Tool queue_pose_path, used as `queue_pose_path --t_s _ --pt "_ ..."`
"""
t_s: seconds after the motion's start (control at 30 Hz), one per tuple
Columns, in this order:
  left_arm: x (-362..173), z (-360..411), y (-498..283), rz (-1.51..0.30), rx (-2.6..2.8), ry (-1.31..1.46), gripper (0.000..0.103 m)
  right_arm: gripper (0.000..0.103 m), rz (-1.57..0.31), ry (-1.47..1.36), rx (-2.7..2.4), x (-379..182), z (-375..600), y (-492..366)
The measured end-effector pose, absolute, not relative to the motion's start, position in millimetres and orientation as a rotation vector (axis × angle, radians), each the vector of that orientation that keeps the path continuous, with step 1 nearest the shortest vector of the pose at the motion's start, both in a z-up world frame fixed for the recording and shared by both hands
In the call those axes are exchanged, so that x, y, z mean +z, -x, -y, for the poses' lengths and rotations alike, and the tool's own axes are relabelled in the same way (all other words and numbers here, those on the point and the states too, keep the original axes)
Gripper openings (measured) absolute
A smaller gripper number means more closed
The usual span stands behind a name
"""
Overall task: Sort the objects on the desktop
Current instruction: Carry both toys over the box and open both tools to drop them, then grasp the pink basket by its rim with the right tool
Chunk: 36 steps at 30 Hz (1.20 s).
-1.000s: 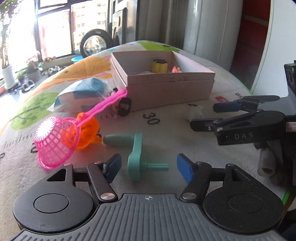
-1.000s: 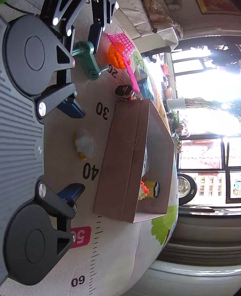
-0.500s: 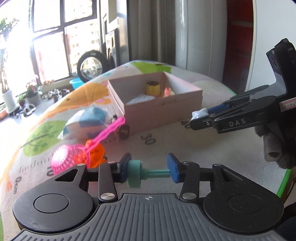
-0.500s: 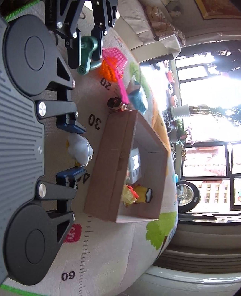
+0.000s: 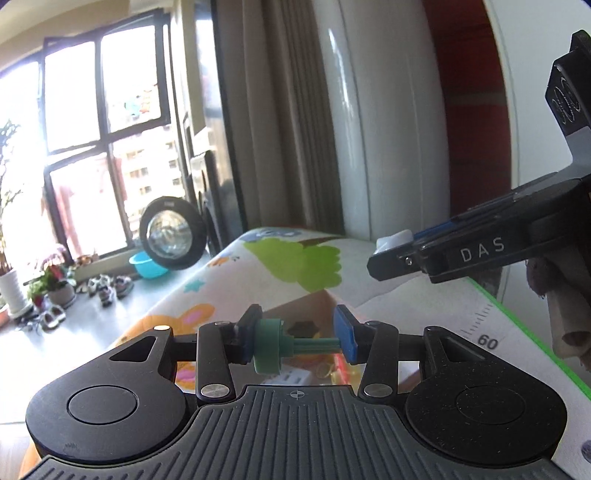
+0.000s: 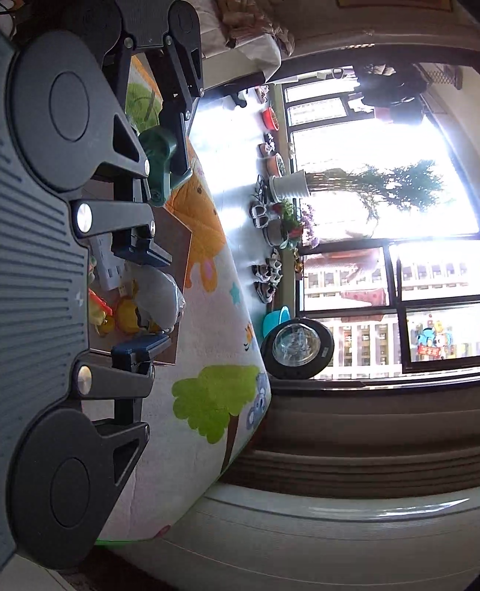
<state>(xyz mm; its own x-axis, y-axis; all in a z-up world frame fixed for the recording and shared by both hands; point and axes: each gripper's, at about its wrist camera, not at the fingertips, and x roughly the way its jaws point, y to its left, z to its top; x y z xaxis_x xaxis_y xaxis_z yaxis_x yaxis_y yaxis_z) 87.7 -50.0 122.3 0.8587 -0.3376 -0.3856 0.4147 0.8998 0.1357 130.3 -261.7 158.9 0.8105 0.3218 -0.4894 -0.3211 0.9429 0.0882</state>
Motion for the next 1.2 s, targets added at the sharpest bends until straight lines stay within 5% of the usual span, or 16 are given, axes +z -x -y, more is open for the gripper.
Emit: queue_pose_path --t_s 0.1,0.27,0.87,1.2 --pt "108 41 -114 -0.433 -0.391 -0.138 0.058 0.040 -0.576 -0.050 0.361 145 252 -174" --pt "94 10 -74 -0.445 -0.386 -0.121 0.097 0.047 -0.572 -0.129 0.399 136 241 -206" --pt "29 -102 1 -0.612 -0.033 -0.096 0.100 0.051 -0.477 0.421 0.729 75 102 -55" --pt "34 -161 16 -0.605 0.143 0.029 0.101 0.052 -0.554 0.483 0.857 53 49 -68"
